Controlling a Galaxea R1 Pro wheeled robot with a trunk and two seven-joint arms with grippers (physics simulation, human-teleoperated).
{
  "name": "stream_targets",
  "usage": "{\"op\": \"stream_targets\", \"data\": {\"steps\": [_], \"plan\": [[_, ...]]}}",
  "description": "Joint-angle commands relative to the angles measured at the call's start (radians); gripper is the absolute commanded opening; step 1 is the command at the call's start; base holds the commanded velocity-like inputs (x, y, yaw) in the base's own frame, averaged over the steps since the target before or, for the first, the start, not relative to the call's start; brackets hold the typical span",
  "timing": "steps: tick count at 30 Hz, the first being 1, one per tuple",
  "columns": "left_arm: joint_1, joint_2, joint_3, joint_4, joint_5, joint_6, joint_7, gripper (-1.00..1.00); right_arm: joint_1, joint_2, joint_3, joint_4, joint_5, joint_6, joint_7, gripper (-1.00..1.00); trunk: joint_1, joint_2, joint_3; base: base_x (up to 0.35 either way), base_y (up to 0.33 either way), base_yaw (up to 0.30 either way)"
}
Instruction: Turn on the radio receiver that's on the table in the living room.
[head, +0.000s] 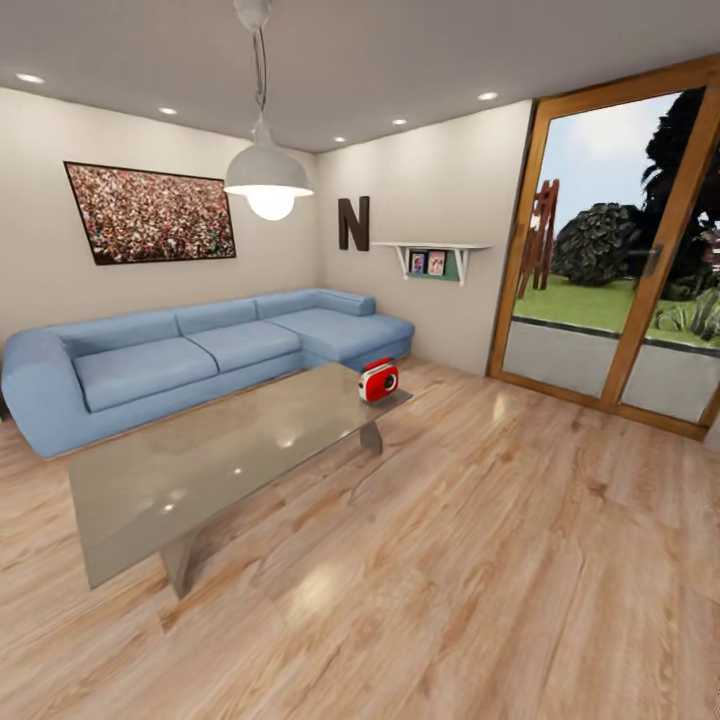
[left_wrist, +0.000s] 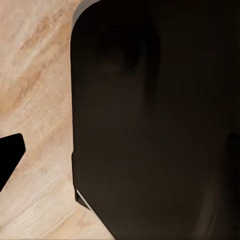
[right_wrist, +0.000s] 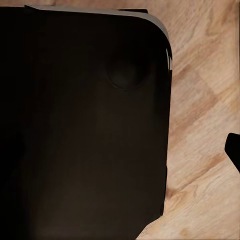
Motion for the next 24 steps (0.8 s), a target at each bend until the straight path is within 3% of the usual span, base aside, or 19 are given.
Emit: {"op": "stream_targets", "data": {"steps": [1,24], "plan": [[0.0,0.0,0.0,0.0,0.0,0.0,0.0,1.0,0.0,0.0,0.0,0.0,0.0,0.0,0.0,1.0,0.0,0.0,0.0,0.328,0.0,-0.243],[0.0,-0.005,0.0,-0.001,-0.001,0.0,0.0,1.0,0.0,0.001,0.0,0.0,0.0,0.0,0.0,1.0,0.0,0.0,0.0,0.328,0.0,-0.248]]}}
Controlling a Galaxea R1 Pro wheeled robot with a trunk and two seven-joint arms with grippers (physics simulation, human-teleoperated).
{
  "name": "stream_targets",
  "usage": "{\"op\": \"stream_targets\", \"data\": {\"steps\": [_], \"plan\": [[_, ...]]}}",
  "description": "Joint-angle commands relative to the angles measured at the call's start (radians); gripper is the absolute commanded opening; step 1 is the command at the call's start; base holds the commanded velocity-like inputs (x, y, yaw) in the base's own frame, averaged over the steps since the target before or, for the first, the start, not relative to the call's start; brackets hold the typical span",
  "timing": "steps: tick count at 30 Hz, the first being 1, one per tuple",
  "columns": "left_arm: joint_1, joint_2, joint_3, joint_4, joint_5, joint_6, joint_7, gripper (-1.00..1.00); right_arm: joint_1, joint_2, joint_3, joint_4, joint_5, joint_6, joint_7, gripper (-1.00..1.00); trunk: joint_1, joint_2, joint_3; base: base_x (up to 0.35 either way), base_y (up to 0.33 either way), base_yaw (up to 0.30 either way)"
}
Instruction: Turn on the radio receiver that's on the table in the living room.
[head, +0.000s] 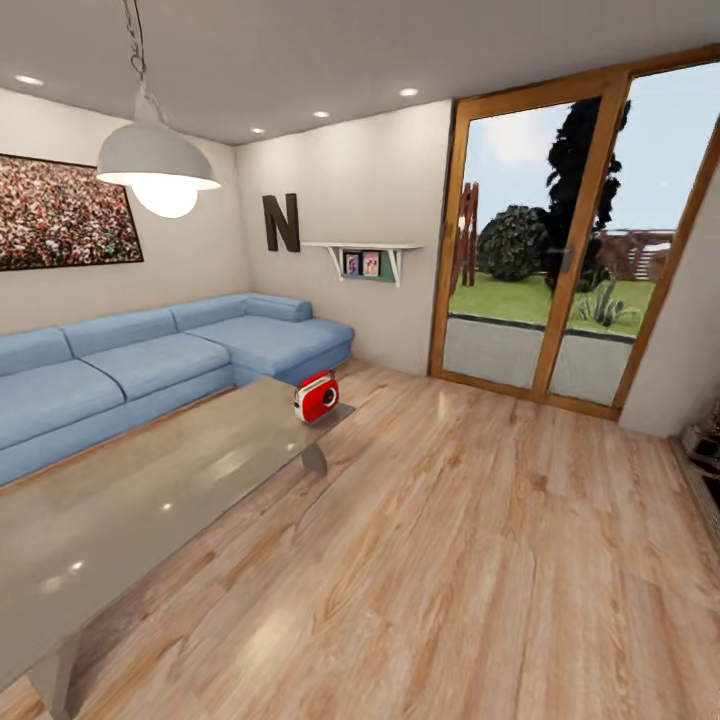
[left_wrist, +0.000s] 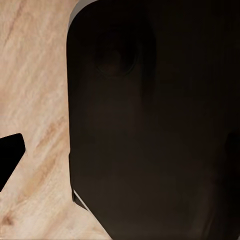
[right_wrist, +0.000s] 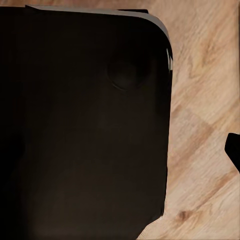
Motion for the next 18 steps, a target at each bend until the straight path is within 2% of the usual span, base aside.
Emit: {"op": "stream_targets", "data": {"steps": [1,18], "plan": [[0.0,0.0,0.0,0.0,0.0,0.0,0.0,1.0,0.0,0.0,0.001,0.0,0.0,0.001,0.0,1.0,0.0,0.0,0.0,0.328,0.0,-0.129],[0.0,0.003,0.0,0.0,0.001,0.0,0.0,1.0,0.0,0.0,0.003,0.0,0.0,0.003,0.0,1.0,0.0,0.0,0.0,0.328,0.0,-0.013]]}}
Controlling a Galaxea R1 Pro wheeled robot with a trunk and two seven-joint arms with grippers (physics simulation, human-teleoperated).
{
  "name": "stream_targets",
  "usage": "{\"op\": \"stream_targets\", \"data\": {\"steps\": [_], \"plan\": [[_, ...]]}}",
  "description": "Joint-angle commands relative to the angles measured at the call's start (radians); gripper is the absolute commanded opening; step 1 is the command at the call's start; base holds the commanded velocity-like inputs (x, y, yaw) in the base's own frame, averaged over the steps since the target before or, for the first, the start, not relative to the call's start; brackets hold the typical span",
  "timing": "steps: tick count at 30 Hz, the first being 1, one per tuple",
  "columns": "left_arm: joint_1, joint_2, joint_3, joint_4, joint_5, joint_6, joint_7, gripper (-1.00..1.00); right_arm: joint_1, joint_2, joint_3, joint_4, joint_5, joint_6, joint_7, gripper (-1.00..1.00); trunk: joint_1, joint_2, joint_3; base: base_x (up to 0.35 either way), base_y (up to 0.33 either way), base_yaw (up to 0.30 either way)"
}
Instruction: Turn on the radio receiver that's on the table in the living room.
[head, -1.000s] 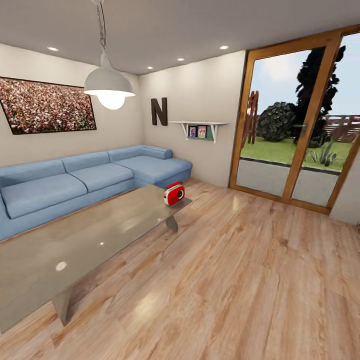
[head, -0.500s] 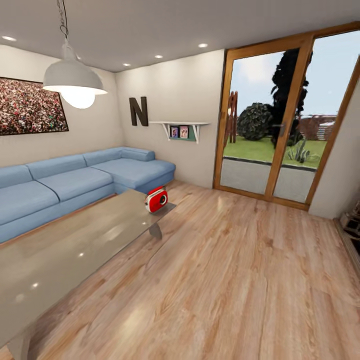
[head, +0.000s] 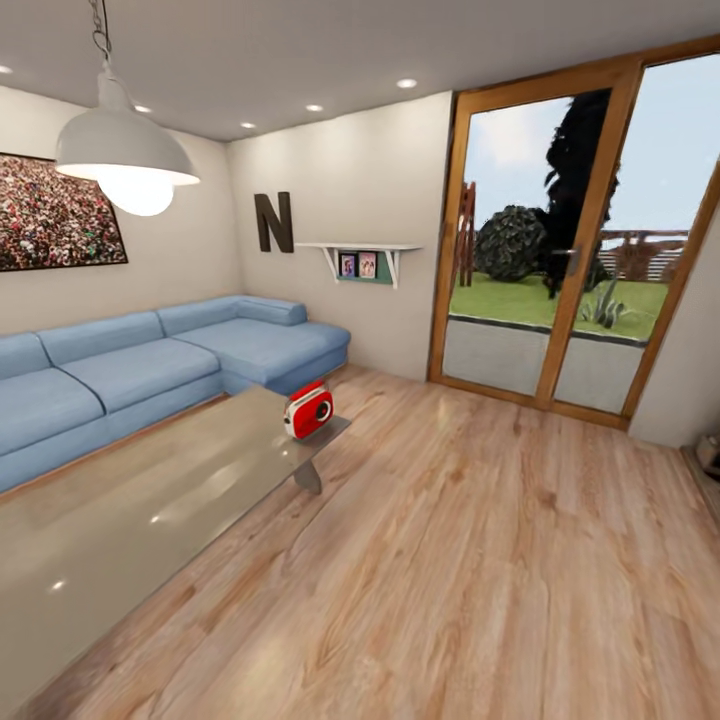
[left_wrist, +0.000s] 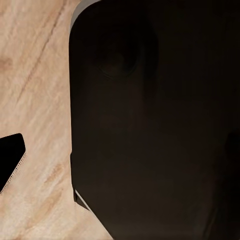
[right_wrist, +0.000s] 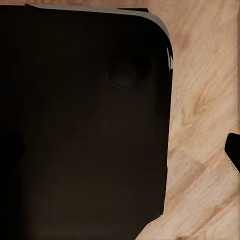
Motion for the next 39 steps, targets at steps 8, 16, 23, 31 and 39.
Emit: {"op": "stream_targets", "data": {"steps": [8,16,23,31,39], "plan": [[0.0,0.0,0.0,0.0,0.0,0.0,0.0,1.0,0.0,0.0,0.0,0.0,0.0,0.0,0.0,1.0,0.0,0.0,0.0,0.328,0.0,0.0],[0.0,-0.003,0.0,-0.001,0.0,0.0,0.0,1.0,0.0,0.0,0.0,0.0,0.001,0.0,0.0,1.0,0.0,0.0,0.0,0.328,0.0,-0.001],[0.0,-0.003,0.0,-0.002,0.0,0.0,0.0,1.0,0.0,0.0,0.0,0.0,0.001,-0.003,0.0,1.0,0.0,0.0,0.0,0.328,0.0,-0.134],[0.0,-0.003,0.0,-0.002,0.0,0.0,0.0,1.0,0.0,0.0,0.0,0.001,0.003,-0.003,0.0,1.0,0.0,0.0,0.0,0.328,0.0,-0.231],[0.0,-0.003,0.0,-0.002,0.0,0.0,0.0,1.0,0.0,0.0,0.001,0.0,0.002,-0.001,0.0,1.0,0.0,0.0,0.0,0.328,0.0,-0.095]]}}
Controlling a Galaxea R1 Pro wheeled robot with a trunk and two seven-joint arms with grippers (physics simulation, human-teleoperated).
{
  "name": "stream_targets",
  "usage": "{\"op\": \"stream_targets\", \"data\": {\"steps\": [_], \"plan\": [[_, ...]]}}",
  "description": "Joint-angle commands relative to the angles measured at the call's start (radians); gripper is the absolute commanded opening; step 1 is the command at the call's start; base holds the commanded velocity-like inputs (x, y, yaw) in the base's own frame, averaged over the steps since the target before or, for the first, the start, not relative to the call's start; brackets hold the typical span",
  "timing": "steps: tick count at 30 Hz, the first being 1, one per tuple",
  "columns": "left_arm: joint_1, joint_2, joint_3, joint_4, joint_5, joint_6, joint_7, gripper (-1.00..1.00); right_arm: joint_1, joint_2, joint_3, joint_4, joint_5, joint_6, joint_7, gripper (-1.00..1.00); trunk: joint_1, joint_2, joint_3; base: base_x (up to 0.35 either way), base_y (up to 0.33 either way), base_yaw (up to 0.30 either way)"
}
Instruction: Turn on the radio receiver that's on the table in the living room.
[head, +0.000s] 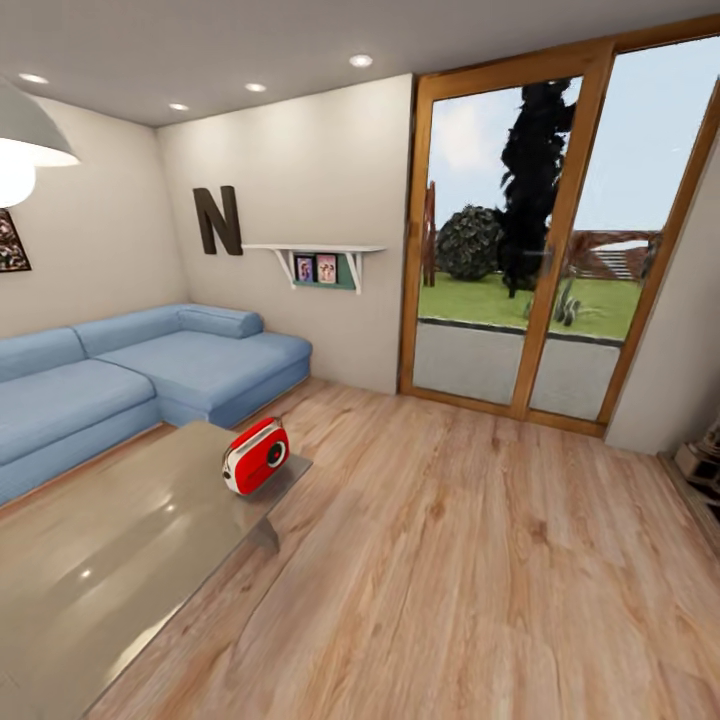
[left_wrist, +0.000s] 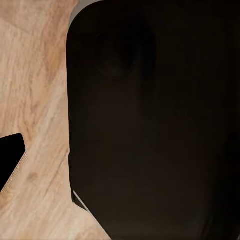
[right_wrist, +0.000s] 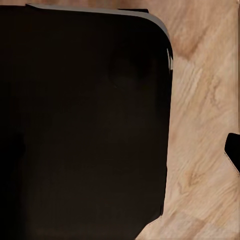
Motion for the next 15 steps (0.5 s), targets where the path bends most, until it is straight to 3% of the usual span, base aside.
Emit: {"op": "stream_targets", "data": {"steps": [1,15], "plan": [[0.0,0.0,0.0,0.0,0.0,0.0,0.0,1.0,0.0,0.0,0.0,0.0,0.0,0.0,0.0,1.0,0.0,0.0,0.0,0.328,0.0,-0.006],[0.0,0.0,0.0,0.0,0.0,0.0,0.0,1.0,0.0,0.0,0.0,0.0,0.0,0.001,0.0,1.0,0.0,0.0,0.0,0.328,0.0,-0.001]]}}
